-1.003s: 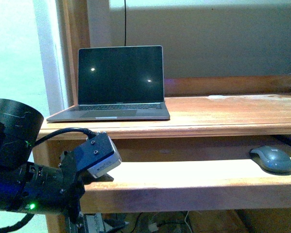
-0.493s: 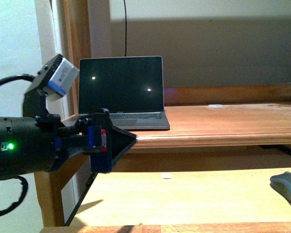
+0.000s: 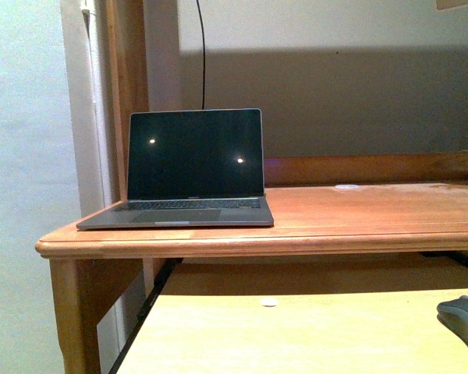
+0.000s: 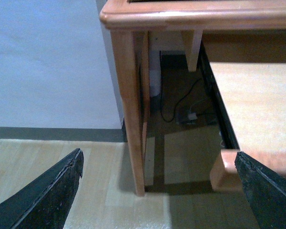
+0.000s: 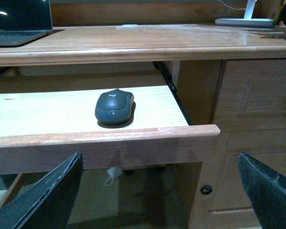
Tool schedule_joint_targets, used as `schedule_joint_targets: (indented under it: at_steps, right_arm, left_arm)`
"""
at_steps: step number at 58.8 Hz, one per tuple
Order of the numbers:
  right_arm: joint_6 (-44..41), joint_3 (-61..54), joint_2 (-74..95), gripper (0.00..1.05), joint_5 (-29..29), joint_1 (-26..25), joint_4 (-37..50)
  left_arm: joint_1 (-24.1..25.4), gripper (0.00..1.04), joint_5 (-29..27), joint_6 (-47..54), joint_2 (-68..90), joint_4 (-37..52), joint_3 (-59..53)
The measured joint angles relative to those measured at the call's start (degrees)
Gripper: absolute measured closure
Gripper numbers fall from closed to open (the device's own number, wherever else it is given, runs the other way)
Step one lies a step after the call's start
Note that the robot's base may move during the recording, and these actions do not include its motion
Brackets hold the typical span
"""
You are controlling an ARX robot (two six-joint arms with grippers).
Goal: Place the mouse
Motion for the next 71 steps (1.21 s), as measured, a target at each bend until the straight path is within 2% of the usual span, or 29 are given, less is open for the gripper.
schedule_joint_targets:
  at_steps: [6, 9, 12, 15, 19, 23, 26, 32, 33, 36, 38, 45, 48, 54, 59, 67, 71]
  right_arm:
    - [0.0, 0.0, 0.0, 0.07, 0.0, 0.0, 0.0]
    - [0.0, 0.0, 0.0, 0.07, 0.0, 0.0, 0.0]
    - [0.0, 0.0, 0.0, 0.07, 0.0, 0.0, 0.0]
    - [0.0, 0.0, 0.0, 0.07, 0.0, 0.0, 0.0]
    - [0.0, 0.0, 0.0, 0.07, -0.1, 0.0, 0.0]
    - [5.6, 0.3, 3.4, 0.07, -9.2, -2.6, 1.7]
    - [9.7, 1.3, 7.8, 0.07, -12.7, -2.8, 4.8]
    - [14.9, 5.2, 19.4, 0.07, -11.1, 0.6, 13.3]
    - [15.5, 6.2, 21.4, 0.07, -10.1, 1.4, 14.7]
    - [15.8, 8.4, 26.2, 0.07, -8.4, 3.4, 17.9]
    - [15.8, 9.6, 28.7, 0.07, -7.2, 4.8, 19.6]
    - [14.6, 13.2, 36.3, 0.07, -2.7, 11.2, 23.2]
    - [12.2, 15.1, 40.3, 0.07, 0.3, 15.8, 24.7]
    - [7.9, 17.1, 46.4, 0.07, 3.9, 21.3, 27.2]
    - [4.7, 18.9, 52.1, 0.07, 5.7, 23.3, 28.6]
    - [0.6, 24.9, 64.0, 0.07, 9.1, 23.6, 27.8]
    - [-0.8, 27.3, 67.3, 0.07, 10.4, 23.9, 27.9]
  left_arm:
    - [-1.1, 0.22, -2.6, 0.6, -12.3, 4.9, -8.3]
    - [-1.2, 0.31, -2.8, 0.6, -20.4, 1.2, -11.1]
    - [-1.9, 0.4, -3.9, 0.7, -29.3, -6.2, -13.2]
    - [-1.0, 0.51, -1.7, 0.7, -39.2, -13.5, -15.2]
    - [0.9, 0.61, 0.2, 0.8, -45.8, -15.2, -17.2]
    - [3.9, 0.74, 3.4, 0.8, -49.9, -16.4, -18.8]
    - [5.8, 0.81, 5.6, 0.9, -50.6, -17.0, -19.0]
    - [10.1, 0.98, 9.4, 0.9, -51.8, -17.7, -19.0]
    - [11.8, 1.02, 12.3, 0.9, -52.0, -17.9, -19.0]
    - [15.6, 1.02, 15.8, 1.0, -52.3, -18.2, -19.0]
    - [17.2, 1.02, 16.0, 1.0, -52.4, -18.3, -19.0]
    - [18.1, 1.02, 16.9, 1.1, -52.4, -18.3, -19.0]
    - [18.1, 1.02, 16.9, 1.1, -52.4, -18.3, -19.0]
    - [18.2, 1.02, 16.9, 1.1, -52.4, -18.3, -19.0]
    - [18.2, 1.02, 16.9, 1.1, -52.4, -18.3, -19.0]
    - [18.2, 1.02, 16.9, 1.1, -52.4, -18.3, -19.0]
    - [18.2, 0.94, 16.9, 1.1, -52.4, -18.3, -19.0]
